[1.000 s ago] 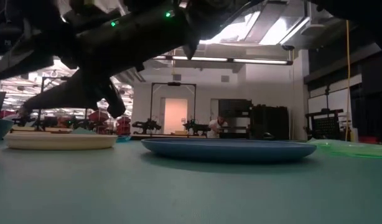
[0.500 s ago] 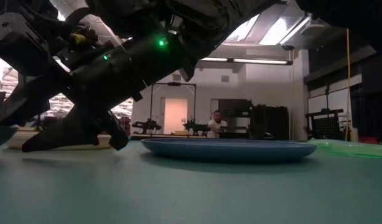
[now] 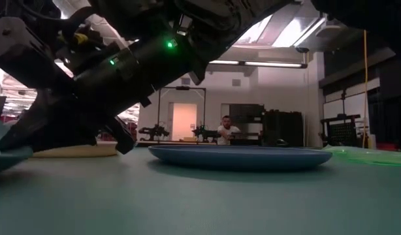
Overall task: Stack plastic plates
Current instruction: Stack the green plate on top of the blue plate
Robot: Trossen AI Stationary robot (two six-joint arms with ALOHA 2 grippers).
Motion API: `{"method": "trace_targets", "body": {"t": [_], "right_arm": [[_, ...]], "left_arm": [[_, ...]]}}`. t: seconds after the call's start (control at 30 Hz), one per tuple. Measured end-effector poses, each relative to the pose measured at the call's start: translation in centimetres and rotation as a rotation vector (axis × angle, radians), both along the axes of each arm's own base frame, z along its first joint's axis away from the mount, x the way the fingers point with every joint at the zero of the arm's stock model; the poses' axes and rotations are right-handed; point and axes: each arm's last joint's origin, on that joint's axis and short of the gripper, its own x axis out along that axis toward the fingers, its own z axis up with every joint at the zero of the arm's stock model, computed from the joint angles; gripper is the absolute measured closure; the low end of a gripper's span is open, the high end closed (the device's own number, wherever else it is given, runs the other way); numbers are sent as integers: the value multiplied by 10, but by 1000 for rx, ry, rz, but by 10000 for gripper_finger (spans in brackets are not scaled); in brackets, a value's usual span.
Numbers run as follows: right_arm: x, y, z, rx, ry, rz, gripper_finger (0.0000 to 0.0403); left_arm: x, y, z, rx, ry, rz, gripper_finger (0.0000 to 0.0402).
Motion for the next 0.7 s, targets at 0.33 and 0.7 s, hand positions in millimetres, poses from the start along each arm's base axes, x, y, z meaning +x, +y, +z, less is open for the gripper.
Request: {"method": "trace_targets", "body": {"t": [0.33, 0.7], "right_arm": [[-1, 0, 3, -43, -5, 31, 400], [-7, -2, 41, -110, -20, 82, 402]], "left_arm": [[0, 0, -1, 0, 13, 0, 341], [0, 0, -2, 0, 20, 0, 341]]}}
